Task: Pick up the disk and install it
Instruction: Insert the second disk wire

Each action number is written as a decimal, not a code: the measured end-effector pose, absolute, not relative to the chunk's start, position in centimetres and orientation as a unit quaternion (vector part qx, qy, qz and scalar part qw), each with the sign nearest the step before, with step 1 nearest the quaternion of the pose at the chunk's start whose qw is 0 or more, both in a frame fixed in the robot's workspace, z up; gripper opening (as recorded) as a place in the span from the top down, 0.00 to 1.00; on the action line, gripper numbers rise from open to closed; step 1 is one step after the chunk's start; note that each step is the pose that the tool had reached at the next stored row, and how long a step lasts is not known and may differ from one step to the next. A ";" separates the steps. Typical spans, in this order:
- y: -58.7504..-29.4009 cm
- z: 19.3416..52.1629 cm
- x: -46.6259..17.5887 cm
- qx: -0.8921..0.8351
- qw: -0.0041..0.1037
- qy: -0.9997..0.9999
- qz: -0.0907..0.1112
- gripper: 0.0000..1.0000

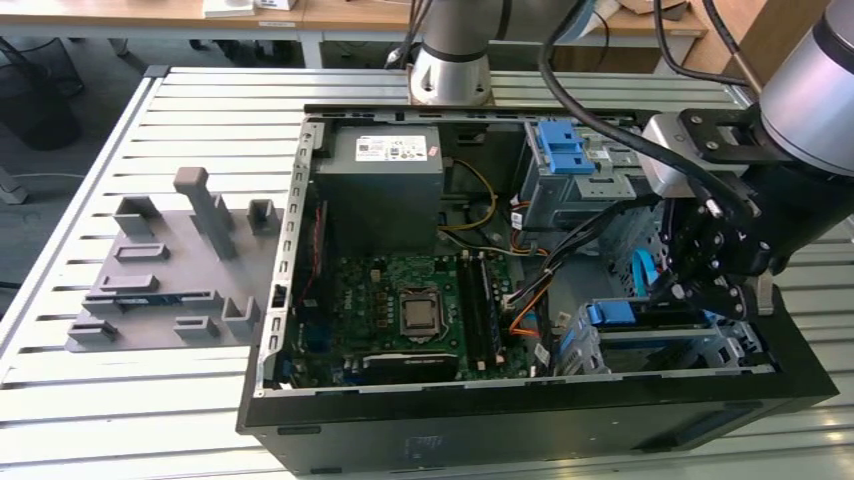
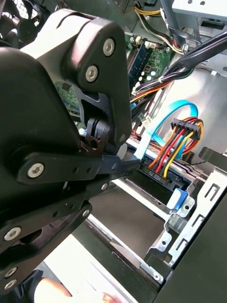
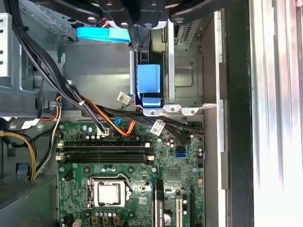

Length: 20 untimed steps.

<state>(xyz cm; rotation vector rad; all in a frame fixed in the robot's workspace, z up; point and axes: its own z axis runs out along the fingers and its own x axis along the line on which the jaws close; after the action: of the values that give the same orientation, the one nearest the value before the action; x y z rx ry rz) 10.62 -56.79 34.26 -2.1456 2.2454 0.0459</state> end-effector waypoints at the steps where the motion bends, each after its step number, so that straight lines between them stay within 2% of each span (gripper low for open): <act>1: -56.8 34.2 10.7 -0.691 0.018 0.723 0.015 0.89; 20: -56.8 33.6 11.0 -0.691 0.018 0.723 0.015 0.89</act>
<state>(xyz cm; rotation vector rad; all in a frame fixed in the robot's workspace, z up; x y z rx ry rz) 10.96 -56.79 33.60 -2.1457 2.2458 0.0453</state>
